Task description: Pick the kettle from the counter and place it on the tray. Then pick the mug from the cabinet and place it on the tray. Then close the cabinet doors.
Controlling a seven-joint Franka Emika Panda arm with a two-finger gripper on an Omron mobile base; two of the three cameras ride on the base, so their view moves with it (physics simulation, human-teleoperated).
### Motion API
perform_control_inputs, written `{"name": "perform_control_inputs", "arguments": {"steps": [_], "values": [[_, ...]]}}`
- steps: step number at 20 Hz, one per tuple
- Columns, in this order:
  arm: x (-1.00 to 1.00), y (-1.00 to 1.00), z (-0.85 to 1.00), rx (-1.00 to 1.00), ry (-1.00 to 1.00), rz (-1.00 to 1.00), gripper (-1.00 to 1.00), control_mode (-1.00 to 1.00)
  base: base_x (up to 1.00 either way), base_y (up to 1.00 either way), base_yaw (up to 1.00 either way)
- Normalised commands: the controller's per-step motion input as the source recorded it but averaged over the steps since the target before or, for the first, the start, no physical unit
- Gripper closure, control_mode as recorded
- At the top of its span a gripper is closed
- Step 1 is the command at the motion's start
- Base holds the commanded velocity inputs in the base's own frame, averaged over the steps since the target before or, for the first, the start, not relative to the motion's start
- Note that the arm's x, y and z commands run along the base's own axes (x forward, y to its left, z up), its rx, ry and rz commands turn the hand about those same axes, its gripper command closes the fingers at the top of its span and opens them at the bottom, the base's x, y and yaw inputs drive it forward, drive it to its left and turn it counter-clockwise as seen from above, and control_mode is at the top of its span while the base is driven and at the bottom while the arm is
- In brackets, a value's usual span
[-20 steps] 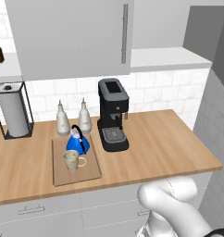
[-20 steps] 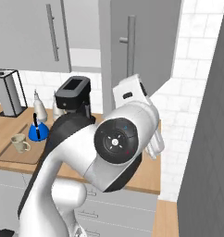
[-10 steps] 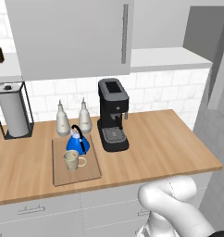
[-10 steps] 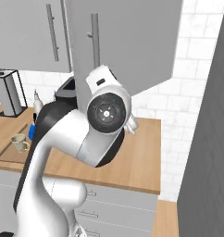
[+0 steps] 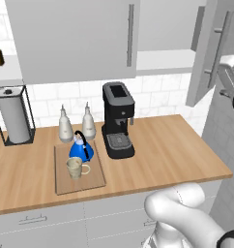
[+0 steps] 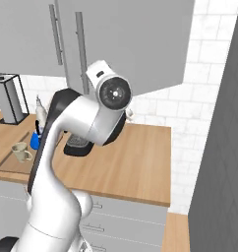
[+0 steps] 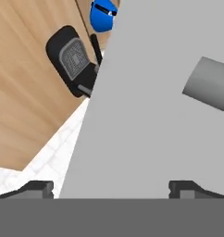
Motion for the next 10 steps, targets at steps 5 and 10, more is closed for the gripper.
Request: {"name": "perform_control_inputs", "arguments": {"steps": [5,10], "values": [[1.0,0.4,-0.15,0.01,0.17,0.02,-1.0,-1.0,0.0,0.0,0.0],[1.0,0.49,-0.2,0.0,0.15,0.0,-1.0,-1.0,0.0,0.0,0.0]]}}
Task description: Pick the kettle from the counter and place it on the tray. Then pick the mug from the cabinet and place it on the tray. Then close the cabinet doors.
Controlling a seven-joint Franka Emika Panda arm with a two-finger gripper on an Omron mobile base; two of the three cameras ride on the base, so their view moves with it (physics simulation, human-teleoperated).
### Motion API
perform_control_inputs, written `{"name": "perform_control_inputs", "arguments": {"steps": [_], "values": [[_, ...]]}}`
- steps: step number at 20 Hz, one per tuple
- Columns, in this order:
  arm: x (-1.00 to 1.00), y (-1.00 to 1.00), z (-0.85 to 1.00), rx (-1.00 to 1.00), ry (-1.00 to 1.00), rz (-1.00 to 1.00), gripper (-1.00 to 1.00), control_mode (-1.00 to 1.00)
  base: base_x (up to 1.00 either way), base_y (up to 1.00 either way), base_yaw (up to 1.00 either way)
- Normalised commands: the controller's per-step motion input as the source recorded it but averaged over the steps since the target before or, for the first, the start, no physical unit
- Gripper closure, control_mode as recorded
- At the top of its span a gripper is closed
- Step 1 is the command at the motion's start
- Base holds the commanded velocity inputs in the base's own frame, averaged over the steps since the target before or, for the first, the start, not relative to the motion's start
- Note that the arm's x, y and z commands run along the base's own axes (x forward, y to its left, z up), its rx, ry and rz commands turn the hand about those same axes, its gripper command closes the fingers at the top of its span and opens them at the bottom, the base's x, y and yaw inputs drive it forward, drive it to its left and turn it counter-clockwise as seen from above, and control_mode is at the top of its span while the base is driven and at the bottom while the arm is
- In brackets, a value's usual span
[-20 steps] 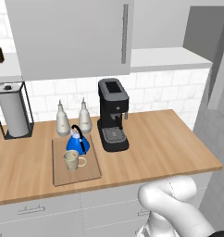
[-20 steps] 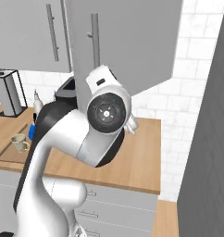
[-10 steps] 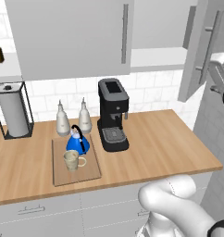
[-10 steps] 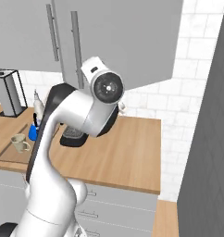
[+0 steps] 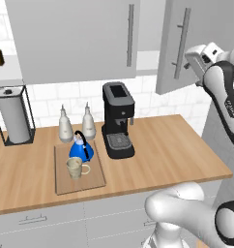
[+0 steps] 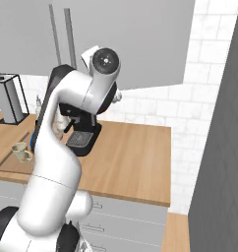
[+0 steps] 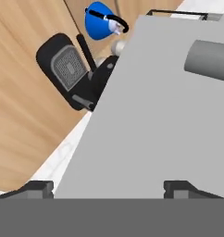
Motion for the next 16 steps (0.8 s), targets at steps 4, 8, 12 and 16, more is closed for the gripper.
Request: {"name": "perform_control_inputs", "arguments": {"steps": [4,8,12,16], "values": [[1.0,0.34,-0.25,0.0,0.12,-0.01,-1.0,-1.0,0.0,0.0,0.0],[0.93,0.26,-0.29,0.0,0.05,-0.07,-1.0,-1.0,0.0,0.0,0.0],[0.73,0.16,-0.31,0.0,-0.03,-0.15,-1.0,-1.0,0.0,0.0,0.0],[0.76,0.06,-0.35,0.0,-0.03,-0.24,-1.0,-1.0,0.0,0.0,0.0]]}}
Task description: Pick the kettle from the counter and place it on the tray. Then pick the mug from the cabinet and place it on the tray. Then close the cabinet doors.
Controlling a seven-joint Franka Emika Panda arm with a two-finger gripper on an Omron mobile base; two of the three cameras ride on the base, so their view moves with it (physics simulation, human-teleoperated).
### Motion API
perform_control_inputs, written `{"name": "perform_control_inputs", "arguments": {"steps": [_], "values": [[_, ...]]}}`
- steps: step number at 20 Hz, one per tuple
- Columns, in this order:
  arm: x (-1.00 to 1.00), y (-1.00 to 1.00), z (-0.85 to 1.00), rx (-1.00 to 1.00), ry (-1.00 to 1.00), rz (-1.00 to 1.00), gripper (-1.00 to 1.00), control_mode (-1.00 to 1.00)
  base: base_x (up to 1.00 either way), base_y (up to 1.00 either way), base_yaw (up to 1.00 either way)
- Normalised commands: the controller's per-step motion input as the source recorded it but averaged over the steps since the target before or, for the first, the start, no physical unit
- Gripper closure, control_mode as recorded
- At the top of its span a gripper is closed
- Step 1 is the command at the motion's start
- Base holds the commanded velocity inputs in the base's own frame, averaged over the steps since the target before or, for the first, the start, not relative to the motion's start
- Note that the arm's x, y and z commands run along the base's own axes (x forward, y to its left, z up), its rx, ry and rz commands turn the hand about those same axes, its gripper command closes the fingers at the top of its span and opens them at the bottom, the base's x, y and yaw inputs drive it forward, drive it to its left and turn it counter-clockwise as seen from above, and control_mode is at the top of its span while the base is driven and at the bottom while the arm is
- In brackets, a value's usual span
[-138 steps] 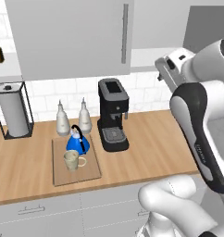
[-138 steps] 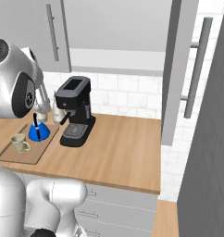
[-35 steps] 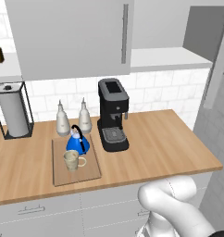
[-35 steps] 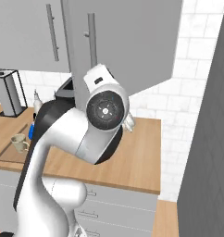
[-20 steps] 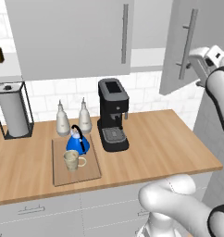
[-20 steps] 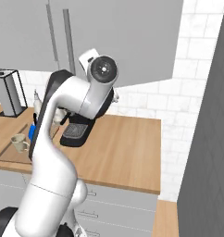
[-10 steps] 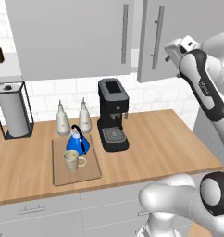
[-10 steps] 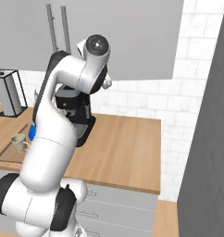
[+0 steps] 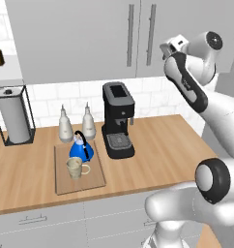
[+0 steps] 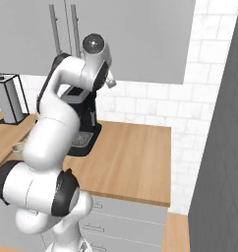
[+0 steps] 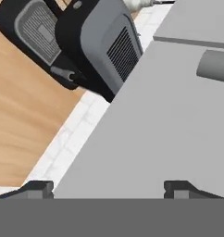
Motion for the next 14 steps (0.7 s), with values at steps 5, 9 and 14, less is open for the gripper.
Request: {"name": "perform_control_inputs", "arguments": {"steps": [5,9,14], "values": [[0.5,0.01,-0.31,0.02,0.0,-0.24,-1.0,-1.0,0.0,0.0,0.0],[0.05,-0.03,-0.21,0.08,0.0,-0.17,-1.0,-1.0,0.0,0.0,0.0],[0.0,-0.06,-0.07,0.12,0.0,-0.08,-1.0,-1.0,0.0,0.0,0.0]]}}
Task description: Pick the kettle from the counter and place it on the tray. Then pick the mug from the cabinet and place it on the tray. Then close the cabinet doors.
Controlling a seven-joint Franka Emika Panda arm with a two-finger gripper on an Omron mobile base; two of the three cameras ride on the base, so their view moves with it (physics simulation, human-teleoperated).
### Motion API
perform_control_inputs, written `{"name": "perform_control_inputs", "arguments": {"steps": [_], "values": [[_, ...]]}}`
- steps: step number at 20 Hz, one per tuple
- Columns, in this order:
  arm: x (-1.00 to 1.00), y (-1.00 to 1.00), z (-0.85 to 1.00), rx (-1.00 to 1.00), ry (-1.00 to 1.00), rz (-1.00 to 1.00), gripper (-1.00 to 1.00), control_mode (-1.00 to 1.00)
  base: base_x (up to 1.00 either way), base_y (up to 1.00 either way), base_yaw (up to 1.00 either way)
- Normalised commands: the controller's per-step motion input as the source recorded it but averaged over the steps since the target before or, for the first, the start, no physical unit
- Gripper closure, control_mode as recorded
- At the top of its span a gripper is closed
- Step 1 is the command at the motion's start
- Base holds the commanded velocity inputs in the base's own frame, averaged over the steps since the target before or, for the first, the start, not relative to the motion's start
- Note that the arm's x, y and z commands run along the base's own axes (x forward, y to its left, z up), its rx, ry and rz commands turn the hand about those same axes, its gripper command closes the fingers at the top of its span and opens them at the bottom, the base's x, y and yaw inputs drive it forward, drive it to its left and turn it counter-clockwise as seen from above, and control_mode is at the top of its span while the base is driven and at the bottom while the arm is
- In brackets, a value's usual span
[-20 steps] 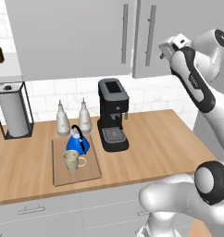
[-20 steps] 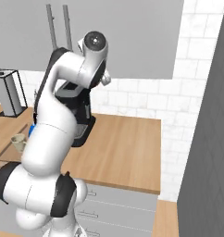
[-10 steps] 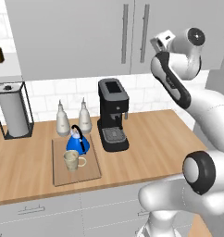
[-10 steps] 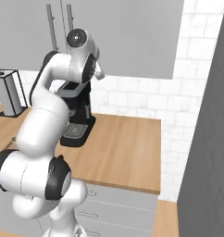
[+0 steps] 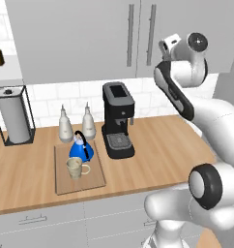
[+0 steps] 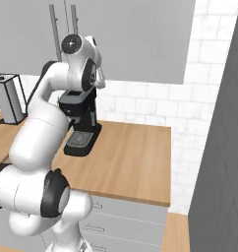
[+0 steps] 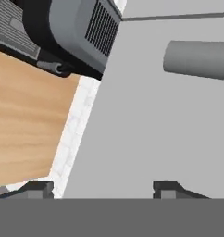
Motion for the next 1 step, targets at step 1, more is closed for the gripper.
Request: {"name": "perform_control_inputs", "arguments": {"steps": [1], "values": [[0.0,0.0,0.0,0.12,0.0,-0.07,-1.0,-1.0,0.0,0.0,0.0]]}}
